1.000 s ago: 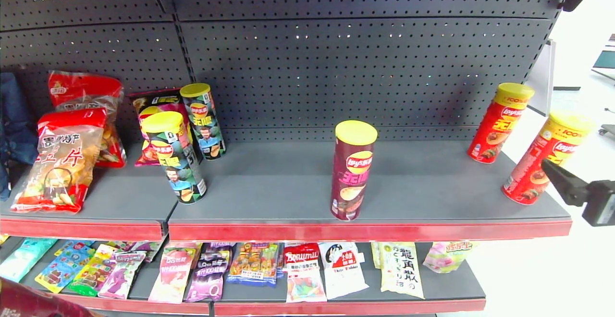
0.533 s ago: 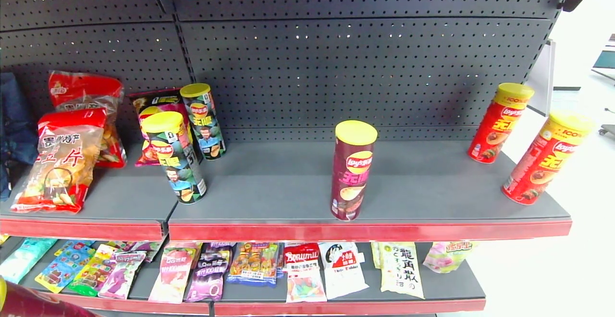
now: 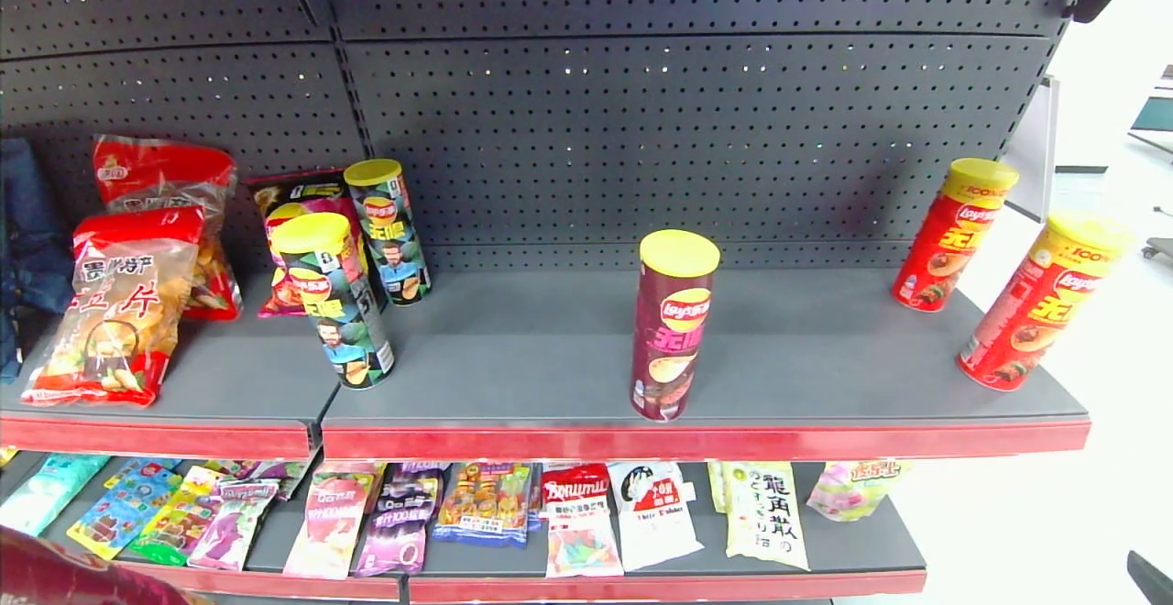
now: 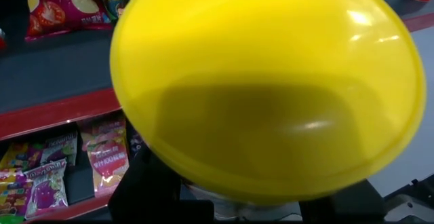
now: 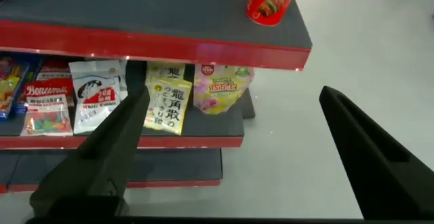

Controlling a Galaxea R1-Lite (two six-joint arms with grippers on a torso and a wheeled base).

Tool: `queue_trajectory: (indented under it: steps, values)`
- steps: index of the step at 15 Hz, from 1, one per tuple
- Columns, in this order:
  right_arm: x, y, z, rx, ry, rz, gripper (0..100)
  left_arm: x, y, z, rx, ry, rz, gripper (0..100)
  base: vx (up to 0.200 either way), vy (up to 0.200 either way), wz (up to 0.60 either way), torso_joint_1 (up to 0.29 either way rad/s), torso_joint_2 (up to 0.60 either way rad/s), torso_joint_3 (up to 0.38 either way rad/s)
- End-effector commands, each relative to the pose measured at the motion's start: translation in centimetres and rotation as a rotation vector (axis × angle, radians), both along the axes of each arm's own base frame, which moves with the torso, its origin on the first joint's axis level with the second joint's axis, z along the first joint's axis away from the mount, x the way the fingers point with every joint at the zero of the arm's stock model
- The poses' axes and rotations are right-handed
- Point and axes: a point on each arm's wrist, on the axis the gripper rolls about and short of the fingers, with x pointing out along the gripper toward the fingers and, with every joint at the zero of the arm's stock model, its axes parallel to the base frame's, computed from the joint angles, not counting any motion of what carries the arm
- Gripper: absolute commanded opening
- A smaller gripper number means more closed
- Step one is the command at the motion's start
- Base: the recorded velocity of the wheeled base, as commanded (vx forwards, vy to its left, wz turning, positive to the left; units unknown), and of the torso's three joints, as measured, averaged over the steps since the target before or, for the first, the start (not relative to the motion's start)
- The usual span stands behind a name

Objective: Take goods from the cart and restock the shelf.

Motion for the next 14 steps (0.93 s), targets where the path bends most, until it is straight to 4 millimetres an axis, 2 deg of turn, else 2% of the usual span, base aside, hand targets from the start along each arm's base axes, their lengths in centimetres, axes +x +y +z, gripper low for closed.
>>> queue_trajectory:
  steps: [1,7,14]
  values:
    - [-2.2,0.4,-3.5,-0.008,-0.076,0.012,100,0.5,0.1,1.0,-0.001,-0.001,0.001,0,0.000,0.000,0.00,0.000,0.00,0.000]
    - [-3.6,0.6,-4.1,0.123,-0.234,-0.040,100,1.8,0.2,1.7,-0.006,0.006,-0.002,0,0.000,0.000,0.00,0.000,0.00,0.000]
    - [-3.7,0.6,-4.6,0.147,-0.180,-0.044,100,2.2,0.2,1.9,-0.012,0.021,-0.032,0,0.000,0.000,0.00,0.000,0.00,0.000]
